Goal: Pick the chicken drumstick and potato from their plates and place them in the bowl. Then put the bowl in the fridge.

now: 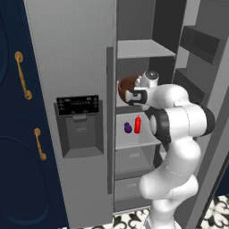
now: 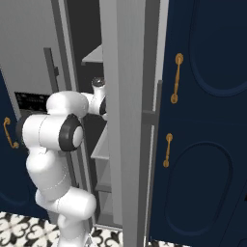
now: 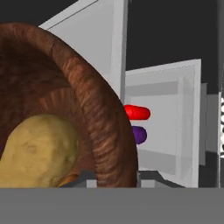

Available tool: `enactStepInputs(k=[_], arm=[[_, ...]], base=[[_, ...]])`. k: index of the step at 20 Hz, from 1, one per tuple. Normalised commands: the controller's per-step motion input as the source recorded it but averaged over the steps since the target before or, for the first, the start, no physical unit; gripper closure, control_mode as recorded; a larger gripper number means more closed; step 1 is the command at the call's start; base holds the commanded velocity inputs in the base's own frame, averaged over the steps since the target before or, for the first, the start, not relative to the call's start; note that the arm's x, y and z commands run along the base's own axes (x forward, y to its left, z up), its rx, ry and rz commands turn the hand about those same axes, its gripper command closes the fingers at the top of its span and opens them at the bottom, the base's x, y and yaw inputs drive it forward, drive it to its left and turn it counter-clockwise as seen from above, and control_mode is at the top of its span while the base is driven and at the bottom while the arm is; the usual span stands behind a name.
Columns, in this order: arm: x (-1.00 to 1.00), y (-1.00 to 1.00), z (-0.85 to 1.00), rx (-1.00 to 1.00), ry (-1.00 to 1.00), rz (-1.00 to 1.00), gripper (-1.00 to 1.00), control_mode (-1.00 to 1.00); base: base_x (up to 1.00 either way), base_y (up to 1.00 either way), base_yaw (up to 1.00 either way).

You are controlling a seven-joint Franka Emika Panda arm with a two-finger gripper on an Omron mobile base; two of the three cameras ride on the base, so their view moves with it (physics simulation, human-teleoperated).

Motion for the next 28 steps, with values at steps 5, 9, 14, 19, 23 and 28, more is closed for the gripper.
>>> enactStepInputs(k=[5, 9, 14, 19, 23, 28], arm=[[0.42, 0.0, -0.13, 0.0, 0.08, 0.0, 1.0, -1.0], [0.34, 0.0, -0.16, 0.0, 0.0, 0.0, 1.0, -1.0], [0.18, 0.0, -0.22, 0.0, 0.0, 0.0, 1.0, -1.0], [0.09, -0.02, -0.1, 0.0, 0.0, 0.0, 1.0, -1.0], [0.0, -0.01, -0.15, 0.0, 0.0, 0.0, -1.0, -1.0], [0.0, -0.04, -0.02, 0.0, -0.02, 0.0, -1.0, -1.0]], base=[[0.0, 0.0, 0.0], [0.0, 0.0, 0.0], [0.0, 0.0, 0.0], [0.0, 0.0, 0.0], [0.0, 0.0, 0.0], [0.0, 0.0, 0.0]])
